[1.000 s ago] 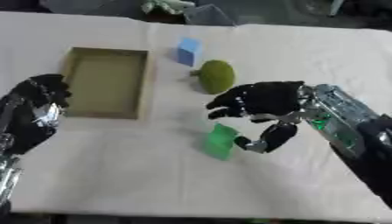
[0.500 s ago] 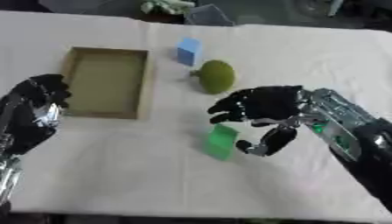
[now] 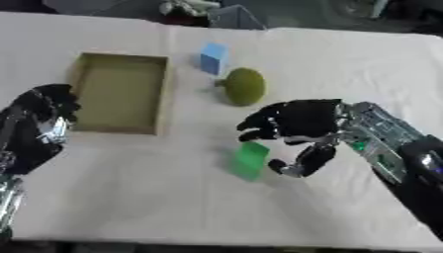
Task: Pick up objects on the table and place them in the box.
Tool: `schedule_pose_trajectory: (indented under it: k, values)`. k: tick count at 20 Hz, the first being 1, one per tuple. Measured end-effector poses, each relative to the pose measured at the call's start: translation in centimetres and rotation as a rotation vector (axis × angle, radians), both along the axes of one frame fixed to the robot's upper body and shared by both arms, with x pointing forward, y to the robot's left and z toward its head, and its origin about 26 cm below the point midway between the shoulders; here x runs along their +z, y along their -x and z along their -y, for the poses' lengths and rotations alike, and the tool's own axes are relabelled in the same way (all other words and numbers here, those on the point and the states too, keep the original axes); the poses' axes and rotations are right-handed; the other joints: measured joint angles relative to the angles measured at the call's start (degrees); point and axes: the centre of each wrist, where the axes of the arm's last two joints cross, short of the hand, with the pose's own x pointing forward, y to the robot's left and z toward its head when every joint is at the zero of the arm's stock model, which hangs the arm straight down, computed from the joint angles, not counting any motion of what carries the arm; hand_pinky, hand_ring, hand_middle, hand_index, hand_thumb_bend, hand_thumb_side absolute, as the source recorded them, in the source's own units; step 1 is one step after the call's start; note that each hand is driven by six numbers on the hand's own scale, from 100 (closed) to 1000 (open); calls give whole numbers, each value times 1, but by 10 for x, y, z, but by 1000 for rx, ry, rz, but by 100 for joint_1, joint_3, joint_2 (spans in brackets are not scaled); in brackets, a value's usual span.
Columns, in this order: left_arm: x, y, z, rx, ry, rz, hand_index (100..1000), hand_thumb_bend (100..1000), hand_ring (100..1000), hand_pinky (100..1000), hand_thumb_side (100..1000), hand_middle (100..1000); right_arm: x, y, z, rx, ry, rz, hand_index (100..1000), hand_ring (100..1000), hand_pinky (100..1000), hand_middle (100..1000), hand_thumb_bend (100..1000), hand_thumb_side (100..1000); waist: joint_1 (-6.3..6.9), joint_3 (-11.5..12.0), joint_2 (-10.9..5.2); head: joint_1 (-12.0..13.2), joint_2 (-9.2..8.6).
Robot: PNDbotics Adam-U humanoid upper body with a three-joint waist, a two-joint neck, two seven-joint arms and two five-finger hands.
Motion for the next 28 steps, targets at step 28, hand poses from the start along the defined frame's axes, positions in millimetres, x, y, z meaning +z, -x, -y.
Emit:
schedule_pose_trajectory:
  k: [28]
  values:
    - [1, -1, 0, -3, -1, 4, 776, 100, 630, 545, 369, 613, -11, -6, -6, 18, 5, 8, 962, 923, 904, 924, 100, 348, 6, 73, 16, -24, 0]
